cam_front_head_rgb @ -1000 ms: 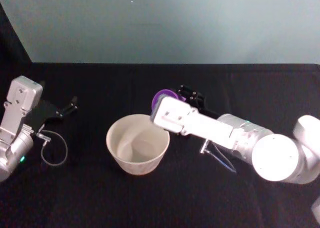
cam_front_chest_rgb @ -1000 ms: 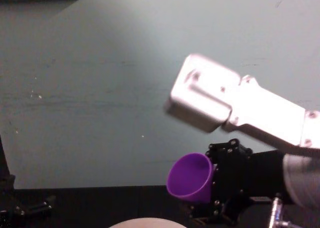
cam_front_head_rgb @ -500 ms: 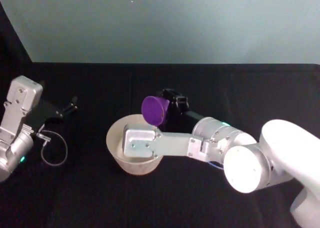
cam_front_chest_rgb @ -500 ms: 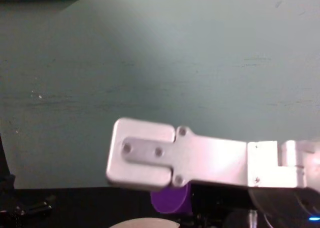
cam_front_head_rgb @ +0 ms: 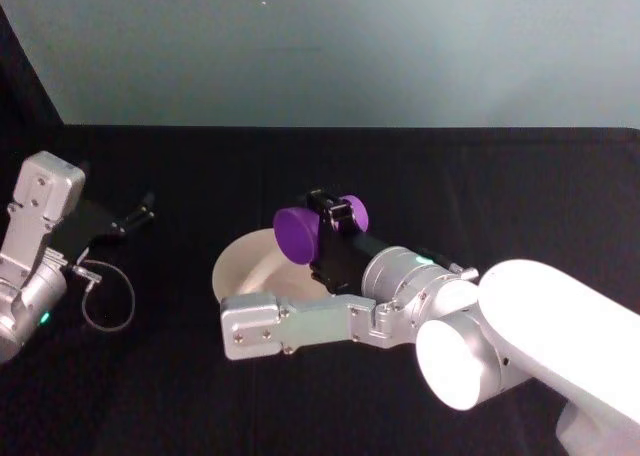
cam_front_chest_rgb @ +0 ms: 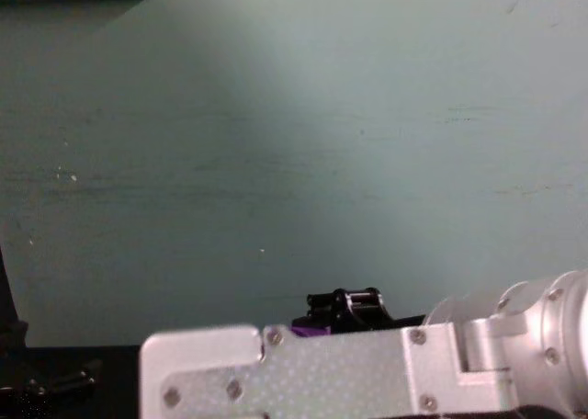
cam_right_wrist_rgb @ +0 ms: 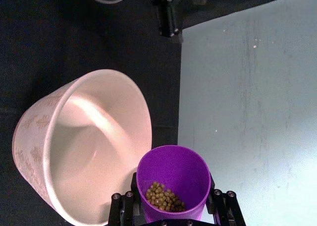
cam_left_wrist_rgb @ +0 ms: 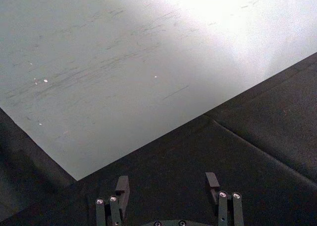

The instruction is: Pick up the cup and pour the mung beans from the cup into the bowl.

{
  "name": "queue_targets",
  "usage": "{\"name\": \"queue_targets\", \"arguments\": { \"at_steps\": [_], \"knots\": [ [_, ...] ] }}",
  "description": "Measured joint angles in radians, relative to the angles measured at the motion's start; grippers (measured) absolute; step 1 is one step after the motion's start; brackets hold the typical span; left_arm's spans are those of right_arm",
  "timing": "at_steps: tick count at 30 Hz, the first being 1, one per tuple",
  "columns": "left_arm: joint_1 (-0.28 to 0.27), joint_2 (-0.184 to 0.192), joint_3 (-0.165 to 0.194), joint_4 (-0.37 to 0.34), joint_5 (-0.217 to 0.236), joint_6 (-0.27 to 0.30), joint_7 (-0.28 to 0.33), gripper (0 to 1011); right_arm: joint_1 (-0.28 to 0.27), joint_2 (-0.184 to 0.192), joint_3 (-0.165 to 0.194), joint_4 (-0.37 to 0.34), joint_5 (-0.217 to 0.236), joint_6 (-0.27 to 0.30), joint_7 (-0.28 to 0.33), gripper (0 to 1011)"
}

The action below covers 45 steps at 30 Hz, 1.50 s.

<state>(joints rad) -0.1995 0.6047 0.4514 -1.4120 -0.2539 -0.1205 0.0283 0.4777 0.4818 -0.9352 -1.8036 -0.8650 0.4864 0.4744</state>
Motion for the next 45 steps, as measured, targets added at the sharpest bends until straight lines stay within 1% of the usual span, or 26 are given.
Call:
{"name": "queue_targets", "arguments": {
  "at_steps": [4, 5, 8, 9, 10, 11, 14, 15, 24, 36, 45],
  "knots": [
    [0.000, 0.000, 0.000, 0.000, 0.000, 0.000, 0.000, 1000, 0.011, -0.006, -0.021, 0.008, -0.044, -0.001, 0.015, 724],
    [0.000, 0.000, 0.000, 0.000, 0.000, 0.000, 0.000, 1000, 0.015, -0.009, -0.028, 0.010, -0.061, -0.001, 0.020, 726],
    [0.000, 0.000, 0.000, 0.000, 0.000, 0.000, 0.000, 1000, 0.020, -0.011, -0.038, 0.012, -0.087, -0.001, 0.029, 726],
    [0.000, 0.000, 0.000, 0.000, 0.000, 0.000, 0.000, 1000, 0.023, -0.013, -0.045, 0.013, -0.107, 0.000, 0.034, 726],
    [0.000, 0.000, 0.000, 0.000, 0.000, 0.000, 0.000, 1000, 0.024, -0.013, -0.048, 0.014, -0.113, 0.000, 0.037, 724],
    [0.000, 0.000, 0.000, 0.000, 0.000, 0.000, 0.000, 1000, 0.027, -0.015, -0.054, 0.015, -0.132, 0.001, 0.042, 726],
    [0.000, 0.000, 0.000, 0.000, 0.000, 0.000, 0.000, 1000, 0.030, -0.018, -0.063, 0.019, -0.159, 0.002, 0.052, 726],
    [0.000, 0.000, 0.000, 0.000, 0.000, 0.000, 0.000, 1000, 0.030, -0.018, -0.063, 0.019, -0.159, 0.002, 0.052, 726],
    [0.000, 0.000, 0.000, 0.000, 0.000, 0.000, 0.000, 1000, 0.032, -0.025, -0.086, 0.026, -0.242, 0.003, 0.077, 726],
    [0.000, 0.000, 0.000, 0.000, 0.000, 0.000, 0.000, 1000, 0.018, -0.039, -0.075, 0.029, -0.278, -0.010, 0.089, 726],
    [0.000, 0.000, 0.000, 0.000, 0.000, 0.000, 0.000, 1000, 0.010, -0.049, -0.069, 0.029, -0.315, -0.016, 0.102, 726]
  ]
}}
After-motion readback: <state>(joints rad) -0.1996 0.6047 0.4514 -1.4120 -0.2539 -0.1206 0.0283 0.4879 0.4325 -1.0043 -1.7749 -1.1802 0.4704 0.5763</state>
